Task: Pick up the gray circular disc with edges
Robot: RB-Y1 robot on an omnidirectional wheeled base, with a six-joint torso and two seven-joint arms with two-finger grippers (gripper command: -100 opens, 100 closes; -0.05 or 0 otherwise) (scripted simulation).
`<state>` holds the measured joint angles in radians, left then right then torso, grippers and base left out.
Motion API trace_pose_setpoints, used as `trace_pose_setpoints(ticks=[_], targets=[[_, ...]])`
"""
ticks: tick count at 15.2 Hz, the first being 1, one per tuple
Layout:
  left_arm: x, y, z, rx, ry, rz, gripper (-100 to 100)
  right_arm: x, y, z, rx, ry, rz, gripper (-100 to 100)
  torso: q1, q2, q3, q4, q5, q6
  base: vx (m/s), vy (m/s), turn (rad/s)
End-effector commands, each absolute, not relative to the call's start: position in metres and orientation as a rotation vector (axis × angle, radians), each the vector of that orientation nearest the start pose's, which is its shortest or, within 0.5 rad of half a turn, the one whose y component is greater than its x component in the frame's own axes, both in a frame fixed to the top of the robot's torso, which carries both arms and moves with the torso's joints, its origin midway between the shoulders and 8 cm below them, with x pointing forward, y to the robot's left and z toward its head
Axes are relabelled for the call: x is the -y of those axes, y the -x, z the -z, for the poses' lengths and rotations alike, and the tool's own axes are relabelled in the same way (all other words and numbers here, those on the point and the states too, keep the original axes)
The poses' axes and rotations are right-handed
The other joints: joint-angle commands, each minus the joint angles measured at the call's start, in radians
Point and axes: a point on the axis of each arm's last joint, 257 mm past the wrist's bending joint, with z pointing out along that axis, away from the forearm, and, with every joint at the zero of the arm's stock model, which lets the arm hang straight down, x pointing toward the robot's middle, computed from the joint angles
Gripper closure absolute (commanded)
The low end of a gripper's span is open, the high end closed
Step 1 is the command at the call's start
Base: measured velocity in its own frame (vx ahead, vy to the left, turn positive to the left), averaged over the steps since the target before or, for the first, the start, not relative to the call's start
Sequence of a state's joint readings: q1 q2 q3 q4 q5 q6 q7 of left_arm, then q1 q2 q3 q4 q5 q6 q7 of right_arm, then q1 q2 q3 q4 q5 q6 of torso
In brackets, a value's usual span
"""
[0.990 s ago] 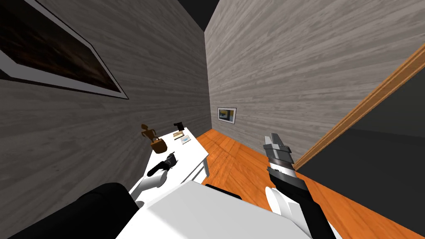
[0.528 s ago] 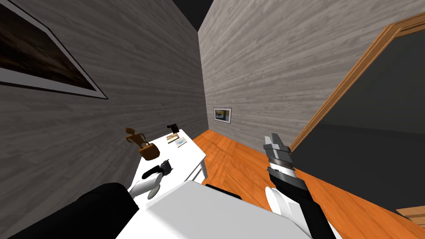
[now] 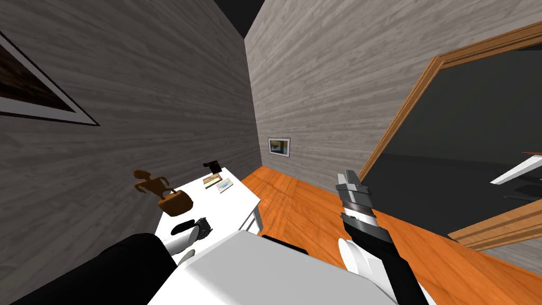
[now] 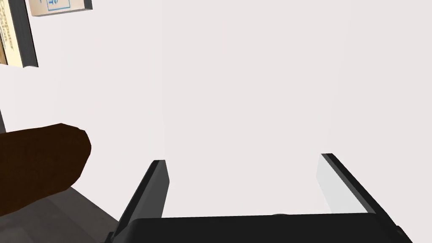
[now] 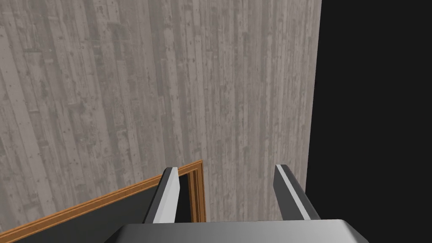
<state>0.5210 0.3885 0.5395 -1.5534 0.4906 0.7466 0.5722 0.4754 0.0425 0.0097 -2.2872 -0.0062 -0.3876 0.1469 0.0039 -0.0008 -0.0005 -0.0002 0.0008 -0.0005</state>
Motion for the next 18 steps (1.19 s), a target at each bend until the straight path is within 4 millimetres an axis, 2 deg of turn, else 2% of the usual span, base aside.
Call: trace_pose_setpoints(ticks=[1,3,4,6,7,8,9,10,11,13,14,15,16,17,18], targets=[[-0.617,-0.132,0.453,-0.370,2.626,0.362,-100,0.281,-0.362,-0.014,-0.671,-0.702,-1.171,0,0.000,0.000,0.000,0.000,0.000,0.000,0.006,0.035,-0.167],[-0.615,-0.126,0.458,-0.364,2.642,0.343,-100,0.281,-0.362,-0.014,-0.671,-0.702,-1.172,0,0.000,0.000,0.000,0.000,0.000,0.000,0.004,0.037,-0.135],[-0.617,-0.103,0.467,-0.275,2.701,0.296,-100,0.281,-0.362,-0.014,-0.671,-0.702,-1.172,0,0.000,0.000,0.000,0.000,0.000,0.000,0.000,0.037,-0.195],[-0.616,-0.099,0.470,-0.271,2.713,0.282,-100,0.281,-0.362,-0.014,-0.671,-0.702,-1.172,0,0.000,0.000,0.000,0.000,0.000,0.000,0.006,0.040,-0.134],[-0.616,-0.077,0.478,-0.181,2.766,0.237,-100,0.281,-0.362,-0.014,-0.671,-0.702,-1.171,0,0.000,0.000,0.000,0.000,0.000,0.000,0.010,0.037,-0.127],[-0.615,-0.073,0.481,-0.176,2.776,0.224,-100,0.281,-0.362,-0.014,-0.671,-0.702,-1.172,0,0.000,-0.001,0.000,0.000,0.000,0.000,0.007,0.042,-0.155],[-0.615,-0.056,0.485,-0.093,2.816,0.191,-100,0.281,-0.362,-0.014,-0.671,-0.702,-1.172,0,0.001,-0.001,0.000,0.000,0.000,0.000,0.008,0.055,-0.220],[-0.612,-0.048,0.490,-0.081,2.833,0.167,-100,0.281,-0.362,-0.014,-0.671,-0.702,-1.172,0,0.001,-0.001,0.000,0.000,0.000,0.001,0.009,0.060,-0.182],[-0.611,-0.030,0.495,0.009,2.867,0.132,-100,0.281,-0.362,-0.014,-0.671,-0.702,-1.172,0,0.002,-0.001,0.000,0.000,0.000,0.000,0.005,0.067,-0.190],[-0.608,-0.026,0.497,0.014,2.881,0.114,-100,0.281,-0.362,-0.014,-0.671,-0.702,-1.171,0,0.002,0.000,0.000,0.000,0.000,0.000,-0.002,0.056,-0.087],[-0.604,-0.009,0.501,0.098,2.918,0.075,-100,0.281,-0.362,-0.014,-0.671,-0.702,-1.171,0,0.001,0.000,0.000,0.000,0.000,0.000,0.002,0.040,-0.119],[-0.603,-0.005,0.503,0.107,2.923,0.063,-100,0.281,-0.362,-0.014,-0.671,-0.702,-1.172,0,0.001,0.000,0.000,0.000,0.000,0.000,0.005,0.043,-0.121],[-0.598,0.011,0.506,0.190,2.955,0.025,-100,0.281,-0.362,-0.014,-0.671,-0.702,-1.171,0,0.001,0.000,0.000,0.000,0.000,0.000,0.008,0.052,-0.165],[-0.597,0.015,0.508,0.197,2.959,0.016,-100,0.281,-0.362,-0.014,-0.671,-0.702,-1.172,0,0.001,-0.001,0.000,0.000,0.000,0.000,0.008,0.053,-0.135],[-0.592,0.029,0.511,0.277,2.986,-0.021,-100,0.281,-0.362,-0.014,-0.671,-0.702,-1.171,0,0.001,-0.001,0.000,0.000,0.000,0.000,0.005,0.050,-0.137]])
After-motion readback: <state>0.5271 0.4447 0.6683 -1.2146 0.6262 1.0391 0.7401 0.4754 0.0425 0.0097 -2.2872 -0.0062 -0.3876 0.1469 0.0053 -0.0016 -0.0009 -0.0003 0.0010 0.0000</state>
